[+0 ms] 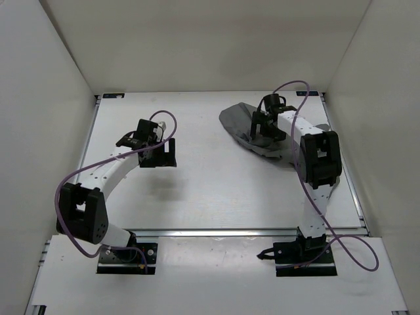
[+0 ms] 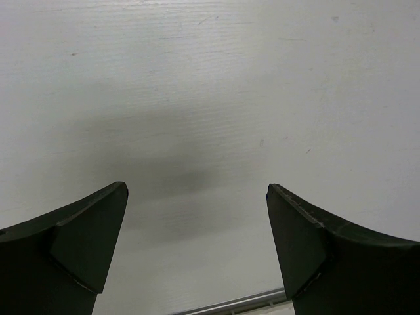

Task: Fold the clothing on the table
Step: Move the skirt to the center of the board

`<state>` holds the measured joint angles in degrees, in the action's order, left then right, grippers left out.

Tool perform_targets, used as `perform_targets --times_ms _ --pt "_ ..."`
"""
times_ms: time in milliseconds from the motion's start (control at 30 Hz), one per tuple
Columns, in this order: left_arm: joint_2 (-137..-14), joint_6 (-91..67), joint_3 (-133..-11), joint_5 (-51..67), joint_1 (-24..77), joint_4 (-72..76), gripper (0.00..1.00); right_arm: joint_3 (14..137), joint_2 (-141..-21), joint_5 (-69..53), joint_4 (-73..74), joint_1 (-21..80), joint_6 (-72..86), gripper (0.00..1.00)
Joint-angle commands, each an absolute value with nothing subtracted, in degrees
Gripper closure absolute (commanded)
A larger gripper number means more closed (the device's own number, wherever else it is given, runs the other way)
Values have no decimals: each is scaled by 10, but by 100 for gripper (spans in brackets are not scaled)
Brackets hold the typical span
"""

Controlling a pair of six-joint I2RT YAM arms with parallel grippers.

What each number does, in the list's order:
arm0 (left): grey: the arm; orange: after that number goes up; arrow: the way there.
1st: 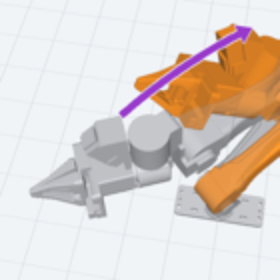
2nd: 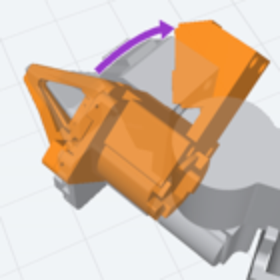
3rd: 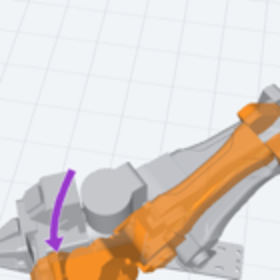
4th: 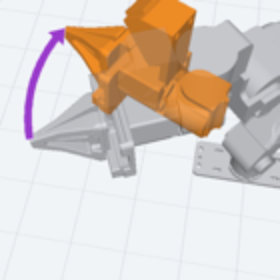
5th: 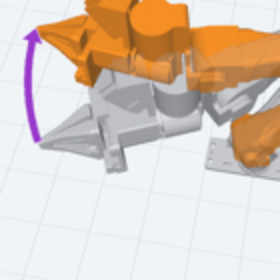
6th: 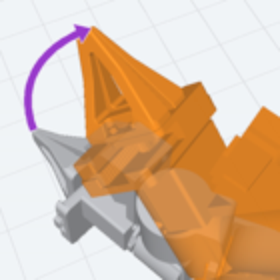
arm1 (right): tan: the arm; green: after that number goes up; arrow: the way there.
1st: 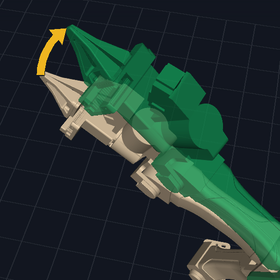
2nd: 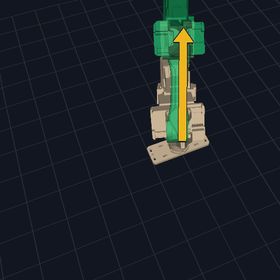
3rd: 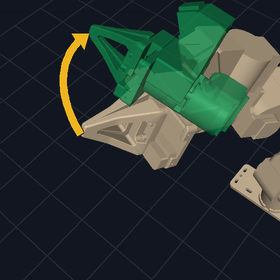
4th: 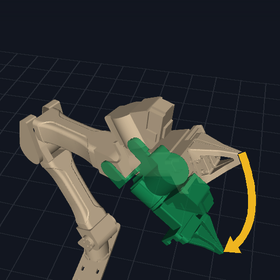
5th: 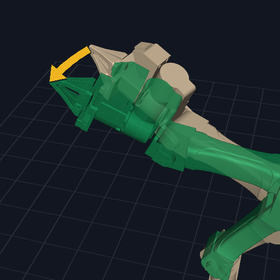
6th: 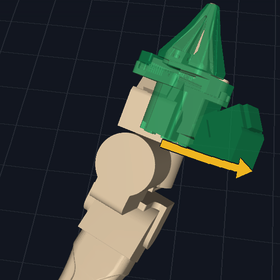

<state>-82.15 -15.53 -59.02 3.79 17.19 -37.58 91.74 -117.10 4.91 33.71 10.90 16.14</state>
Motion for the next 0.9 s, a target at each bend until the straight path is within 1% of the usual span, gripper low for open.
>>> perform_targets --times_ms 0,33,67,100,167,233,400,533,733,800,867 --pt "-824 -142 -612 69 161 -378 2 948 -1193 52 319 109 181 6" --pt "-820 -137 -615 68 160 -377 1 954 -1196 48 317 109 184 14" --pt "-827 -134 -619 67 159 -380 1 957 -1204 42 309 110 184 30" --pt "-831 -134 -620 69 158 -378 1 961 -1211 37 306 107 185 38" --pt "-836 -133 -626 70 152 -384 1 980 -1225 32 310 105 188 81" --pt "-839 -130 -628 73 144 -382 1 1018 -1242 27 326 107 178 100" --pt "-841 -124 -619 81 138 -369 2 1130 -1274 8 361 126 135 100" --pt "-837 -138 -623 101 127 -366 1 1235 -1281 -60 385 171 116 99" --pt "-767 -154 -636 108 103 -353 1 1361 -1234 -98 401 266 33 100" --pt "-741 -166 -642 105 88 -345 1 1392 -1196 -95 400 292 19 100" --pt "-705 -176 -657 92 81 -341 1 1394 -1147 -91 379 296 5 100"
